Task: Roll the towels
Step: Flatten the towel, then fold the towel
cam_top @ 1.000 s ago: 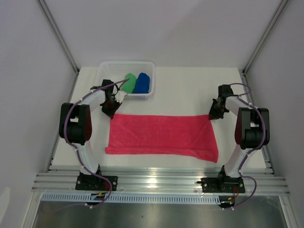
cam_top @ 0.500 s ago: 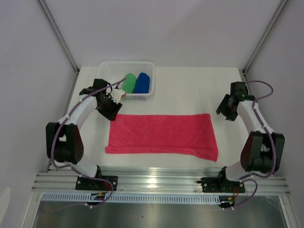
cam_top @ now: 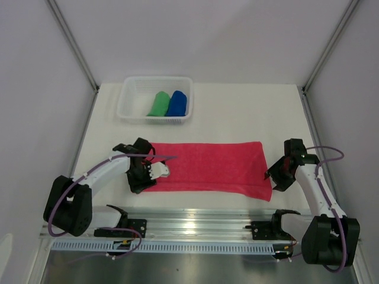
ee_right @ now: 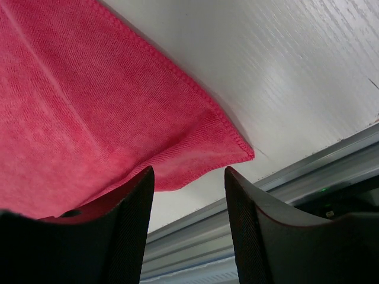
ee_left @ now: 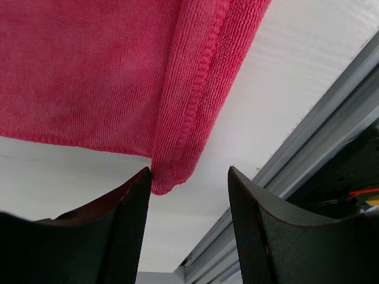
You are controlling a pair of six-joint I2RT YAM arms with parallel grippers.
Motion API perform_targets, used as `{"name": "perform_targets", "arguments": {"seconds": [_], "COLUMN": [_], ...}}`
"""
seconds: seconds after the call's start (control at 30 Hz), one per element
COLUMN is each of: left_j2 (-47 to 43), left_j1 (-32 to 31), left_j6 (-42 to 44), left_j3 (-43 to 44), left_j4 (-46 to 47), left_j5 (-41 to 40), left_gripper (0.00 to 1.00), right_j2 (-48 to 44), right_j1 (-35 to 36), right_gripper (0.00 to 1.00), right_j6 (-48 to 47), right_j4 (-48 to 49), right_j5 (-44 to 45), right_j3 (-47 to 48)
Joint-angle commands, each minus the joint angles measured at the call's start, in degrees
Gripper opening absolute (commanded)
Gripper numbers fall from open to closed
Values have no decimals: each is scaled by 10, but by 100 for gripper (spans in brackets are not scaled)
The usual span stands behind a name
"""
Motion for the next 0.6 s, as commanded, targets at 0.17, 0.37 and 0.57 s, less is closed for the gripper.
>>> {"name": "perform_targets", "arguments": {"seconds": [0.17, 0.37, 0.57], "left_j2": [-28, -38, -46], "left_j1": [-32, -33, -32], "left_j6": [11, -5, 0], "left_j3": [-45, -50, -68], "left_j4": [91, 97, 122], "left_j5": [-99, -111, -126], "left_gripper": [55, 52, 52], "right_j2": [-42, -52, -47], "right_j1": [5, 7, 21], "right_gripper": [55, 56, 55], "right_j6": [73, 127, 227], "right_j4": [-26, -35, -47], "right_j5": [5, 5, 28], "right_j3": [-36, -47, -63]}}
